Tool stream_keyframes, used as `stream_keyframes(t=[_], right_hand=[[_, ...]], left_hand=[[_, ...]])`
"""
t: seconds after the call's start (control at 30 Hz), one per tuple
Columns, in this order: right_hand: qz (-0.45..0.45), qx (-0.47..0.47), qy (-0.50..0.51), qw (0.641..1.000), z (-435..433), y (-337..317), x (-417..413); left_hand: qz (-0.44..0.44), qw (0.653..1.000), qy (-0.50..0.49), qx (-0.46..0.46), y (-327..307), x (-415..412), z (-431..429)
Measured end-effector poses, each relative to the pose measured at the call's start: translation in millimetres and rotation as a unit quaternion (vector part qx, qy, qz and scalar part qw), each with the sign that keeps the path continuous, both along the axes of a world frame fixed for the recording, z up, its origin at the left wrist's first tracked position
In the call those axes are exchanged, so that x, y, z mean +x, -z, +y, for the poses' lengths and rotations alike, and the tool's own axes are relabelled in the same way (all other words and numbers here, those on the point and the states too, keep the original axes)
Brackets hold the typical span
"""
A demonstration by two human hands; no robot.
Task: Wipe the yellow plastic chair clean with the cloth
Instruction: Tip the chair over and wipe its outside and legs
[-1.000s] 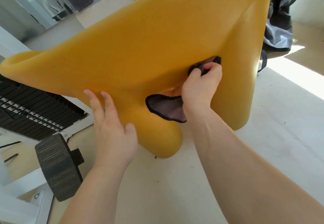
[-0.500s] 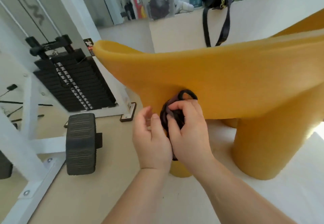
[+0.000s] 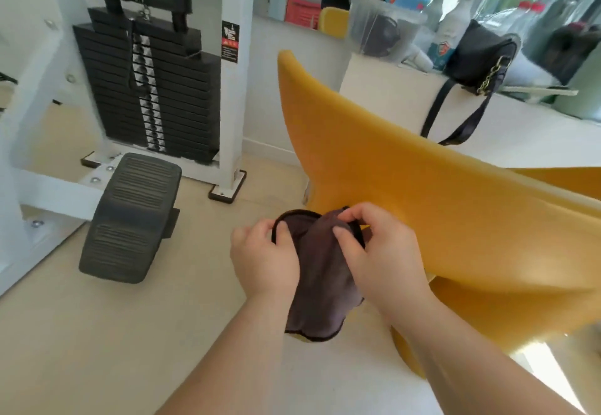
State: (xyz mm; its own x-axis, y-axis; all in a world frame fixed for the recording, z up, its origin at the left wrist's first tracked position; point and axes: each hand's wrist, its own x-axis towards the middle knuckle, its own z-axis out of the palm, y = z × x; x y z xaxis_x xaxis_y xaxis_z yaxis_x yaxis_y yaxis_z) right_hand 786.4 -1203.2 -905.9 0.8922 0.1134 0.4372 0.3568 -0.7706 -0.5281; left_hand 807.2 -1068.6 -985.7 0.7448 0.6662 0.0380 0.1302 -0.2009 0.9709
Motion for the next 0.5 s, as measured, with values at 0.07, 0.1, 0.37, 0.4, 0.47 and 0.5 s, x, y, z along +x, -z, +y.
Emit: stream_keyframes(t=[0.07,0.1,0.37,0.4,0.47,0.5], right_hand=[[-0.004,-0.023,0.006,1.0,10.4,-6.2,5.1],[-0.007,-0.033,0.011,0.999,14.8,-9.9,7.2],[-0.041,-0.224,-0.004,0.974,24.6,-37.5,5.2],[-0.037,-0.257,-0.013,0.966,24.3,-42.6,4.9],[-0.024,-0.336,-0.03,0.941,25.2,-54.0,5.3],[-0.024,-0.382,-0.038,0.923,26.0,-59.8,6.1]], left_hand=[[0.037,0.999,-0.019,0.021,-1.7,10.8,16.2],[0.048,0.999,-0.014,0.0,-3.7,16.5,22.0],[-0.136,0.984,0.049,-0.1,-33.4,43.2,15.1],[-0.169,0.981,0.058,-0.078,-34.9,45.1,12.6],[-0.232,0.97,0.069,-0.02,-37.0,49.3,7.6],[-0.259,0.963,0.071,0.001,-39.3,51.9,5.7]])
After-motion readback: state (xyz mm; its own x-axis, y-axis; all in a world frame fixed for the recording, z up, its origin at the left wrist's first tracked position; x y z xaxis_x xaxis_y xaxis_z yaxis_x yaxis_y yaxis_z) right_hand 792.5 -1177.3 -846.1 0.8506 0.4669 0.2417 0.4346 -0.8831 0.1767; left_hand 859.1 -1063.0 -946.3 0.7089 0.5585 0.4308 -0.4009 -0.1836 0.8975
